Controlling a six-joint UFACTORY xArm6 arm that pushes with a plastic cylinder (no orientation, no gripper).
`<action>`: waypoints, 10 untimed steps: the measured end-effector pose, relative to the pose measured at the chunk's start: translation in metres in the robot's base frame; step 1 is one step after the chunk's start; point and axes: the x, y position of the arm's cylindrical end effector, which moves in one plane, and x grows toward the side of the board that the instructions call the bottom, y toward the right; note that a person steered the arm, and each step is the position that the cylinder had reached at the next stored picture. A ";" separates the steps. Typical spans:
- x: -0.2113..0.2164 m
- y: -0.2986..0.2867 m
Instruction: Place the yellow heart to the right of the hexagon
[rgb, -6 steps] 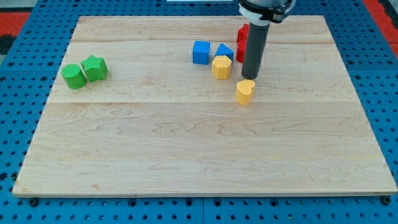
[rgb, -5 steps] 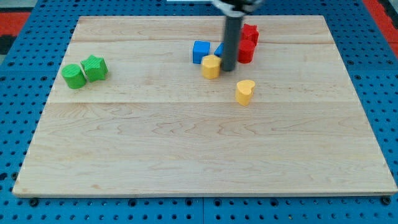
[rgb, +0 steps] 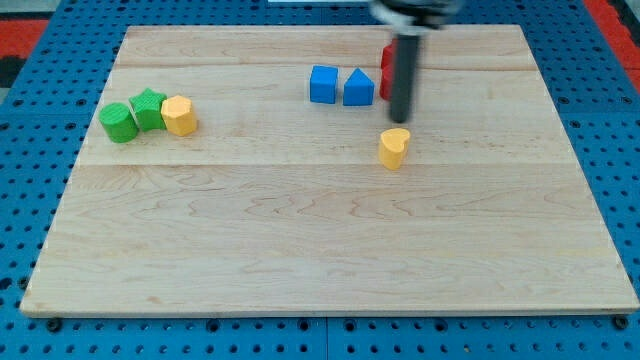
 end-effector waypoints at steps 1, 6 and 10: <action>0.058 -0.009; 0.043 -0.085; 0.060 -0.229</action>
